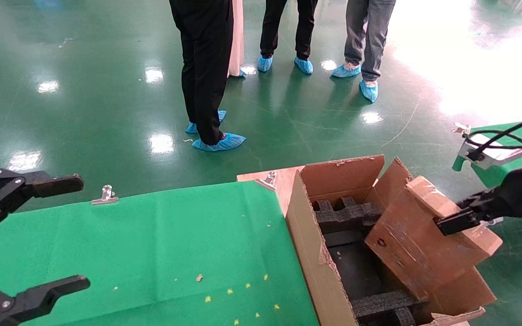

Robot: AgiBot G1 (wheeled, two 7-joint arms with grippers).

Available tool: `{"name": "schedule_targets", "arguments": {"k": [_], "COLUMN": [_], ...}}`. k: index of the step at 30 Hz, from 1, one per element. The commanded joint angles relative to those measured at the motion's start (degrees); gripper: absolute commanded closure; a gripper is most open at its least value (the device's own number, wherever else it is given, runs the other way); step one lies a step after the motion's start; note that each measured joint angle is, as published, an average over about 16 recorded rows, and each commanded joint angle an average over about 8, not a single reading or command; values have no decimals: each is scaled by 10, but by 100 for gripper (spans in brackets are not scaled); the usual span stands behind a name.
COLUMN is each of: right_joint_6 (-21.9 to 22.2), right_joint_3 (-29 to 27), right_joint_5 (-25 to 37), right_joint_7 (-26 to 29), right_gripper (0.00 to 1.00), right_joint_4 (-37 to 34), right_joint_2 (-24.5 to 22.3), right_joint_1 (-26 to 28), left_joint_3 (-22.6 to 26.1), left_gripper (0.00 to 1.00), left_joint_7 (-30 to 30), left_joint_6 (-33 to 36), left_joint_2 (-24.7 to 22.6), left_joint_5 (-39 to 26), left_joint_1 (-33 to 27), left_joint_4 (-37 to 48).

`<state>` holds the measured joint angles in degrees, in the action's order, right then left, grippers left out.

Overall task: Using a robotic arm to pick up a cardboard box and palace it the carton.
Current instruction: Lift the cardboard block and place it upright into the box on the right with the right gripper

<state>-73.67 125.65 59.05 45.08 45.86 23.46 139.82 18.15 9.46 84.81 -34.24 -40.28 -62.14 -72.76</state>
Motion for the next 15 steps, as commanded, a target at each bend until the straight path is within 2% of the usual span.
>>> {"name": "schedule_targets", "arguments": {"k": [1,6,15], "right_joint_6": [12,24,28], "right_joint_3": [6,11,12], "right_joint_5": [7,12,13], "right_joint_7": [44,83,87], "right_gripper": [100,100,100], "right_joint_4": [15,35,41], "right_joint_2": [-11,-28,-32], "right_joint_1": [2,9,11], "left_joint_3": [0,0,0], "left_gripper": [0,0,0], "left_joint_7": [0,0,0], "left_joint_6": [0,0,0], "left_joint_2": [0,0,0], "left_joint_5": [0,0,0], "left_joint_1": [0,0,0], "left_joint_4": [0,0,0]}}
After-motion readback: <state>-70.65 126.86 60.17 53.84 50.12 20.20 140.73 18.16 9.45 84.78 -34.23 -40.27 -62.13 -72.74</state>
